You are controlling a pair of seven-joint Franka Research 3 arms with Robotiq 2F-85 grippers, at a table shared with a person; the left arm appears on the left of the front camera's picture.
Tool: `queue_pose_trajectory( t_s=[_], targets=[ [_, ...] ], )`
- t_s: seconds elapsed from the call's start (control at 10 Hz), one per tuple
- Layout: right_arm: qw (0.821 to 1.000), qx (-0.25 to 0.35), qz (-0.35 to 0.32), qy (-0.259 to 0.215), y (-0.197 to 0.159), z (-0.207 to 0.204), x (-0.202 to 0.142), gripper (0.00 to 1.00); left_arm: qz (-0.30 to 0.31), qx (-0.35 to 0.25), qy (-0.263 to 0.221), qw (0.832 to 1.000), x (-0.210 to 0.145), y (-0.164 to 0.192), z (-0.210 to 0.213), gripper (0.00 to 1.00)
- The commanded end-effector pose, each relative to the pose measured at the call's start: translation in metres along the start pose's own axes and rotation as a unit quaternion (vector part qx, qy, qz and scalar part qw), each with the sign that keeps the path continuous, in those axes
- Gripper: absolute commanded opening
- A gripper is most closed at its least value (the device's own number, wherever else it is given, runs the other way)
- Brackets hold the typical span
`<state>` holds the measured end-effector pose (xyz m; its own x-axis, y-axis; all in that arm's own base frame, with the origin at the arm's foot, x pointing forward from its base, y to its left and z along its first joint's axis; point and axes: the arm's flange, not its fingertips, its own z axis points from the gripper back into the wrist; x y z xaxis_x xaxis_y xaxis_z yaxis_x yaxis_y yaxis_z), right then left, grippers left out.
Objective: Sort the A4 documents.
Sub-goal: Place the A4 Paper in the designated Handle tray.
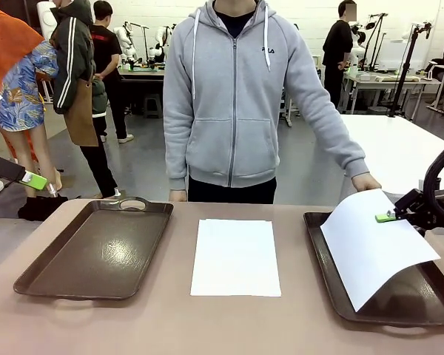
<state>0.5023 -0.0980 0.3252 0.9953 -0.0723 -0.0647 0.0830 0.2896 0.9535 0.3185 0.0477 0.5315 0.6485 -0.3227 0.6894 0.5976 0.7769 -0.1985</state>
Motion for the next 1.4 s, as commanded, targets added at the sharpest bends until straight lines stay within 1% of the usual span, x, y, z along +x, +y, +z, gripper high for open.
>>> queue_pose_trajectory(
  t_s=[0.0, 0.2, 0.4, 0.7, 0.8, 1.0, 1.3],
  targets=[
    [0.998, -0.051, -0.006, -0.020, 0.001, -0.014, 0.004, 0.01, -0.005, -0.004, -0.004, 1.000, 0.000, 0.002, -0.001, 1.00],
    [0.995, -0.097, -0.007, -0.025, 0.002, -0.018, 0.005, 0.01, -0.005, -0.004, -0.004, 1.000, 0.000, 0.002, -0.001, 1.00],
    [0.987, -0.155, -0.023, -0.031, -0.003, -0.015, 0.006, 0.01, -0.005, -0.004, -0.004, 1.000, 0.000, 0.002, -0.001, 1.00],
    [0.979, -0.199, -0.020, -0.041, 0.006, 0.000, 0.002, 0.01, -0.005, -0.004, -0.004, 1.000, 0.000, 0.002, -0.001, 1.00],
    [0.977, -0.211, -0.017, -0.037, 0.009, 0.000, 0.002, 0.01, -0.005, -0.004, -0.004, 1.000, 0.000, 0.002, -0.001, 1.00],
    [0.972, -0.233, -0.009, -0.024, 0.017, -0.003, 0.005, 0.01, -0.005, -0.004, -0.004, 1.000, 0.000, 0.002, -0.001, 1.00],
    [0.962, -0.273, 0.003, 0.027, 0.031, -0.018, 0.015, 0.01, -0.005, -0.004, -0.004, 1.000, 0.000, 0.002, -0.001, 1.00]
  ],
)
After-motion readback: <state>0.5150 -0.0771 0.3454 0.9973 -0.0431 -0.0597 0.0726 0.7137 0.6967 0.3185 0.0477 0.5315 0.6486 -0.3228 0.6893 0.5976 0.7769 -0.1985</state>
